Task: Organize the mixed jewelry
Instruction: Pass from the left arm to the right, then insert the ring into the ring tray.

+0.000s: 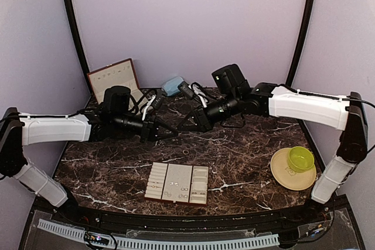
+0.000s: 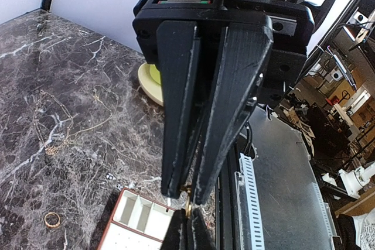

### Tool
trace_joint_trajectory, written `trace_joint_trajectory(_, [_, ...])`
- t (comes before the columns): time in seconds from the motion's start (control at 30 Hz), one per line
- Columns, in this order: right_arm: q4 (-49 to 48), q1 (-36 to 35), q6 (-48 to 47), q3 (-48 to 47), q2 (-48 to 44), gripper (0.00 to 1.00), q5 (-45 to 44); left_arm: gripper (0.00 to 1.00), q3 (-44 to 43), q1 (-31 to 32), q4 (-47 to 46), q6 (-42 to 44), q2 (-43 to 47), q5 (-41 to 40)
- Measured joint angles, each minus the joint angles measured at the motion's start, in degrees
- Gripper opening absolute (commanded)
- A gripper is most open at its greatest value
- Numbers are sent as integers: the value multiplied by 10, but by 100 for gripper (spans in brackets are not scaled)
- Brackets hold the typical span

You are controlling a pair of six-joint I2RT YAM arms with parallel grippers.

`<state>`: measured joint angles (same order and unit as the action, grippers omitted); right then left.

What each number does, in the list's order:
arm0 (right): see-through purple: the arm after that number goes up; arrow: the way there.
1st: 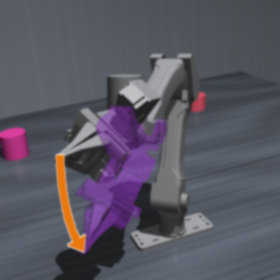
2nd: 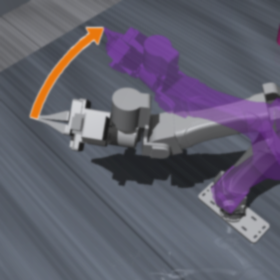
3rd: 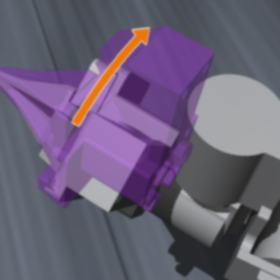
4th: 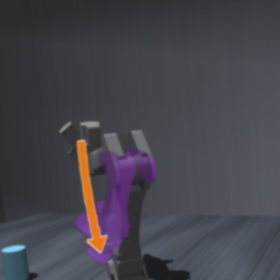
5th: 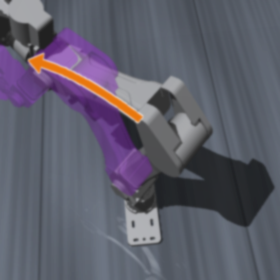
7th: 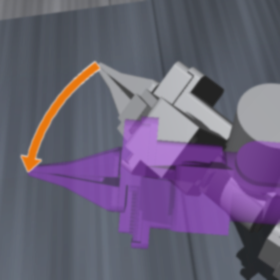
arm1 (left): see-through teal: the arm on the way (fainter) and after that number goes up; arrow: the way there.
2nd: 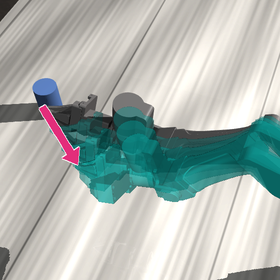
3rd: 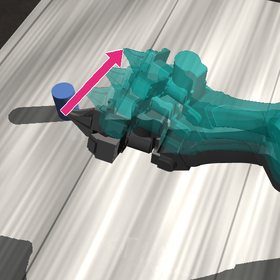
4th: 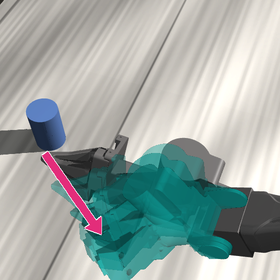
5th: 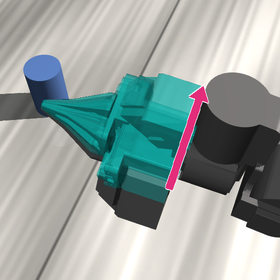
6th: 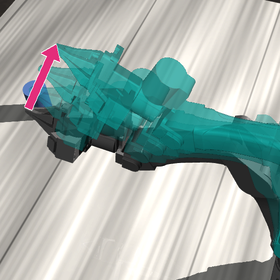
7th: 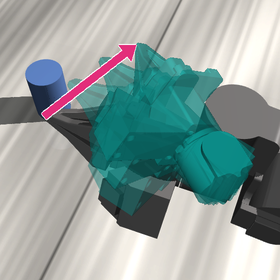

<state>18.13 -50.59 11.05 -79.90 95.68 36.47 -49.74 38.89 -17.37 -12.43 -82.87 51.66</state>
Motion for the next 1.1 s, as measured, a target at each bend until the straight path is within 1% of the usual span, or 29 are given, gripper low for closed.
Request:
trace_joint_trajectory(0.07, [0, 0, 0, 0, 0, 0, 0, 0, 0, 0, 2, 0, 0, 0])
trace_joint_trajectory(0.23, [1, 0, 2, 0, 0, 0, 0, 0, 0, 0, 3, 0, 0, 0])
trace_joint_trajectory(0.3, [1, 0, 1, 0, 0, 0, 0, 5, 0, 0, 3, 0, 0, 0])
trace_joint_trajectory(0.33, [1, 0, 2, 0, 0, 0, 0, 12, 0, 0, 3, 0, 0, 0])
trace_joint_trajectory(0.37, [1, 0, 1, 0, 0, 0, 0, 18, 0, 0, 3, 1, 0, -1])
trace_joint_trajectory(0.4, [1, 0, 1, 0, 0, 0, 0, 28, 0, 0, 3, 2, 0, -1])
trace_joint_trajectory(0.43, [1, 0, 1, 0, 0, 0, -1, 33, 0, 0, 4, 3, 0, -2])
trace_joint_trajectory(0.5, [1, 0, 1, 0, 0, 0, -4, 47, 0, 0, 5, 6, 0, -8])
trace_joint_trajectory(0.53, [1, 0, 1, 0, 0, 0, -5, 58, 0, 0, 7, 9, 0, -13])
trace_joint_trajectory(0.6, [0, 0, 1, 1, -1, 0, -10, 68, 0, 0, 10, 16, 1, -24])
trace_joint_trajectory(0.63, [0, 0, 1, 2, -2, 0, -15, 69, 0, 0, 12, 13, 2, -31])
trace_joint_trajectory(0.77, [-1, 0, -1, 10, -8, 0, -33, 70, 0, -3, 17, 23, 15, -61])
trace_joint_trajectory(0.87, [0, 0, -5, 15, -9, 0, -43, 71, 1, -16, 24, 34, 49, -88])
trace_joint_trajectory(1.0, [5, 0, -14, 16, -9, 0, -55, 73, 1, -73, 36, 43, 110, -126])
trace_joint_trajectory(1.1, [13, -4, -23, 16, -9, 0, -70, 74, -5, -137, 52, 43, 146, -157])
